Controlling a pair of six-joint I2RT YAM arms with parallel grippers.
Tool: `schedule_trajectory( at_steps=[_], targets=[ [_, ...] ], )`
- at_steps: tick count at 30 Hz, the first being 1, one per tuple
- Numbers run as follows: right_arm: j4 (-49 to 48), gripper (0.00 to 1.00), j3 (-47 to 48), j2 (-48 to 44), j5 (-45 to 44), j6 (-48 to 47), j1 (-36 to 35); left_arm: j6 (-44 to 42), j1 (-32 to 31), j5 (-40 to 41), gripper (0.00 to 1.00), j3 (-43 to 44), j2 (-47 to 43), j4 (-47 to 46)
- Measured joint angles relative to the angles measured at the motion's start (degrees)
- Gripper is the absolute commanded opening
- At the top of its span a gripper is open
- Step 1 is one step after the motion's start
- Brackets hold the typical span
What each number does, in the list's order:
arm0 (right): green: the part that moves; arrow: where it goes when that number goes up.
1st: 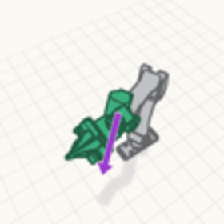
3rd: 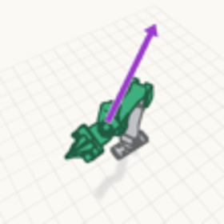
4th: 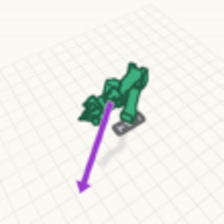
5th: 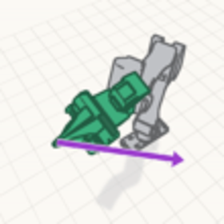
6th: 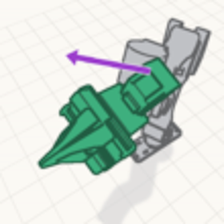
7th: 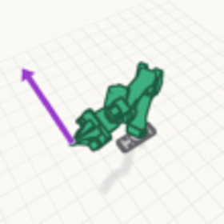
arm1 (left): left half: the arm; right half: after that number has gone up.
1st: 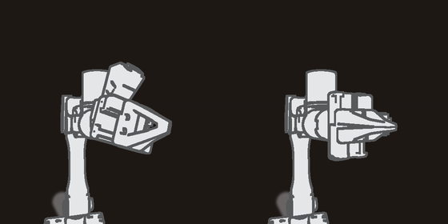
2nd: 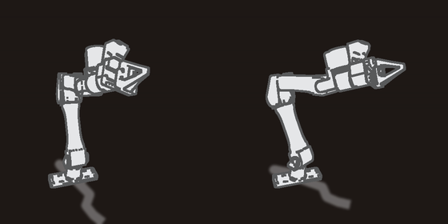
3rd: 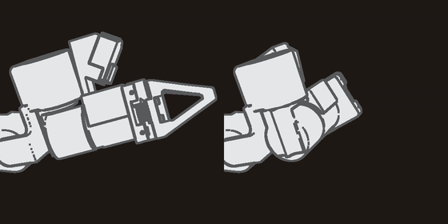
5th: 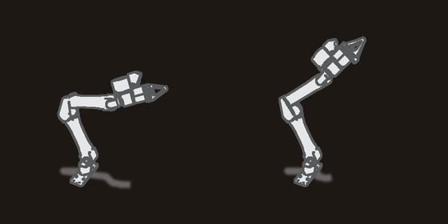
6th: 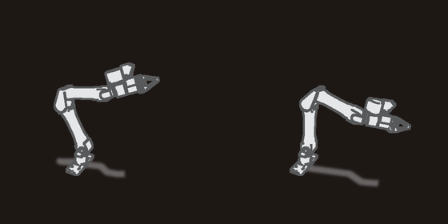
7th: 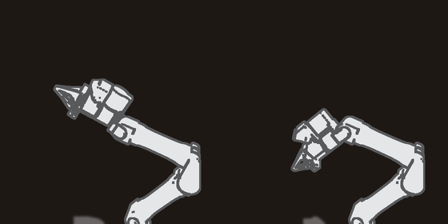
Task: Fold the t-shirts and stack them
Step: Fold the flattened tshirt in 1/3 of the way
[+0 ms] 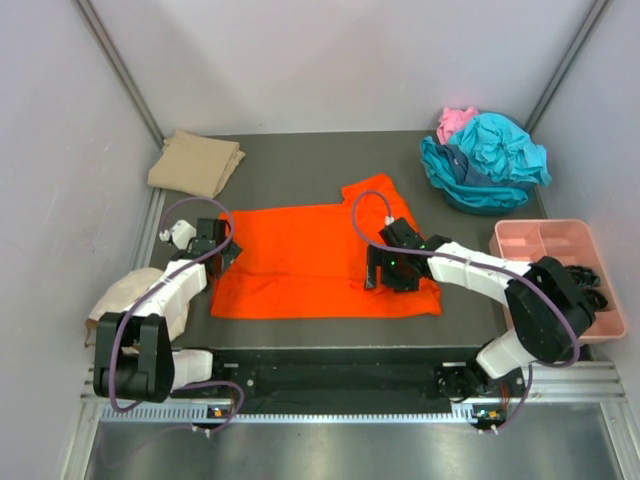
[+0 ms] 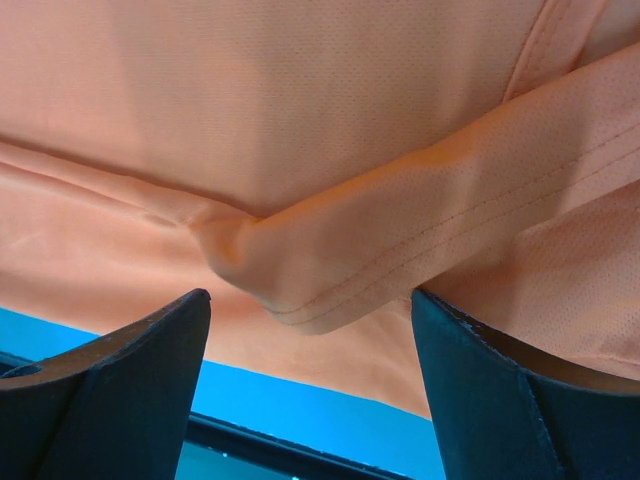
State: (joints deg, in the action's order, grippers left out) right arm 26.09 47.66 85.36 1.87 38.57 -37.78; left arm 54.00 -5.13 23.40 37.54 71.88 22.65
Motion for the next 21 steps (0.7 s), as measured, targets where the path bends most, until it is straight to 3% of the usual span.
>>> schedule_trajectory(
  at_steps=[21],
  targets=[
    [-1.42, 0.82, 8.79, 8.24, -0.87, -2.91, -0.04, 0.00, 0.00, 0.22, 0.99, 0.00, 0.02, 0.00]
  ],
)
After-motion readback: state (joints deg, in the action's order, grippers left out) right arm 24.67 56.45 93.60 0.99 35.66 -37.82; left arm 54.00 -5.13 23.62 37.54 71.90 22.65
